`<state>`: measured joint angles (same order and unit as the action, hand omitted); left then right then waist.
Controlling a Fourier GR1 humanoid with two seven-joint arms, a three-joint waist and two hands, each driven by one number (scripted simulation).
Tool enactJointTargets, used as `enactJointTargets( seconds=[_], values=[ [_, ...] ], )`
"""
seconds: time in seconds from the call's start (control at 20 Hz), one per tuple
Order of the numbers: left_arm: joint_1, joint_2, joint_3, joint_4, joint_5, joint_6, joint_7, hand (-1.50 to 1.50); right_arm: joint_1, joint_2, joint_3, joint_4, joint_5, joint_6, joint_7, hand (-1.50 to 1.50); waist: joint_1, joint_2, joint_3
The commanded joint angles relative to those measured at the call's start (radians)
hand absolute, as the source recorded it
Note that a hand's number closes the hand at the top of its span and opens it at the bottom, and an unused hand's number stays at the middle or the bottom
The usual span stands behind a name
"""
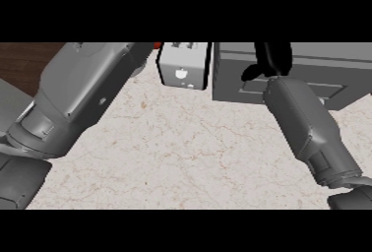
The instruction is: Pick up the can, place it into the drawer and close the drawer
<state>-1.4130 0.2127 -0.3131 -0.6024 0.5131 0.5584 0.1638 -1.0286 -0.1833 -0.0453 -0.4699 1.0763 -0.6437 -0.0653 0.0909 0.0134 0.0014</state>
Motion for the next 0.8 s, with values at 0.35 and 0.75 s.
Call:
enactJointTargets(
  seconds=[0.35,0.75],
  values=[
    [0.128,0.087,-0.023,-0.168,-0.013,-0.054,0.044,-1.5,-0.191,-0.008,-0.082,0.122,-0.046,-0.022,-0.019,-1.5,0.043,0.006,0.0],
    [0.188,0.128,-0.012,-0.277,-0.005,-0.05,0.078,-1.5,-0.185,0.024,-0.163,0.118,-0.145,-0.03,-0.188,-1.5,0.022,0.007,0.001]
  ],
)
